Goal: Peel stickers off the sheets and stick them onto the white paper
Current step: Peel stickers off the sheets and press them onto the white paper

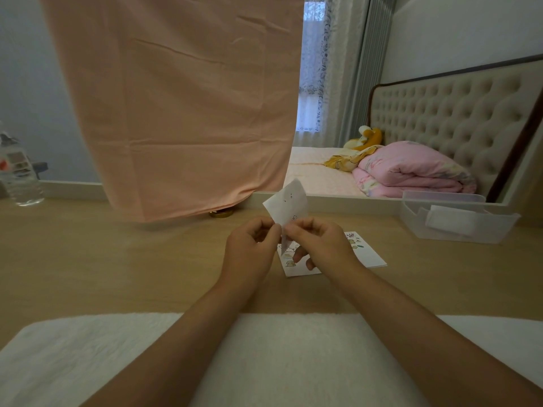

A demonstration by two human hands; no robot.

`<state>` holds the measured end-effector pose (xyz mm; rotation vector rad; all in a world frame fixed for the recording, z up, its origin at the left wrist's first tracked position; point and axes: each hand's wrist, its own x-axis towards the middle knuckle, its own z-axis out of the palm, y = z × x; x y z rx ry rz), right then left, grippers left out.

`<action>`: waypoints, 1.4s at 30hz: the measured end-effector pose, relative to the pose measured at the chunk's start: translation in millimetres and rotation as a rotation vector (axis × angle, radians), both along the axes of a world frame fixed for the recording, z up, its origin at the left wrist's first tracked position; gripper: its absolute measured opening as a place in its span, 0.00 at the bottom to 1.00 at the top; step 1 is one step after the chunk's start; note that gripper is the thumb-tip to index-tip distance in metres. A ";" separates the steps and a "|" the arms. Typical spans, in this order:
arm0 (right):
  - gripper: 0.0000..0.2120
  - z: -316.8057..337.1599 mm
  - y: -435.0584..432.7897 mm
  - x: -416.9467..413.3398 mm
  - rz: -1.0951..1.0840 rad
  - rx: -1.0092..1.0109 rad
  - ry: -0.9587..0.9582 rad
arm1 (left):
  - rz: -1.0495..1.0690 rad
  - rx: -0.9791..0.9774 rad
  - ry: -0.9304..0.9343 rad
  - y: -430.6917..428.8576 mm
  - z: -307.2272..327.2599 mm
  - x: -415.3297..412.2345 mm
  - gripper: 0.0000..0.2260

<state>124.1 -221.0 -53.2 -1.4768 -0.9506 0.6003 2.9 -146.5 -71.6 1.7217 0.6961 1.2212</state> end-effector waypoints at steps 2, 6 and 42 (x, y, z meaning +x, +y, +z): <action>0.06 -2.2 1.4 0.1 -0.095 0.038 -0.132 | -0.001 0.003 -0.013 -0.1 0.2 -0.7 0.06; 0.06 -5.9 0.9 4.3 -0.154 0.047 -0.257 | -0.003 -0.009 -0.011 -0.3 0.9 -0.5 0.06; 0.06 9.8 -7.4 11.3 -0.047 -0.136 -0.085 | -0.006 -0.019 0.033 -2.9 0.9 0.0 0.08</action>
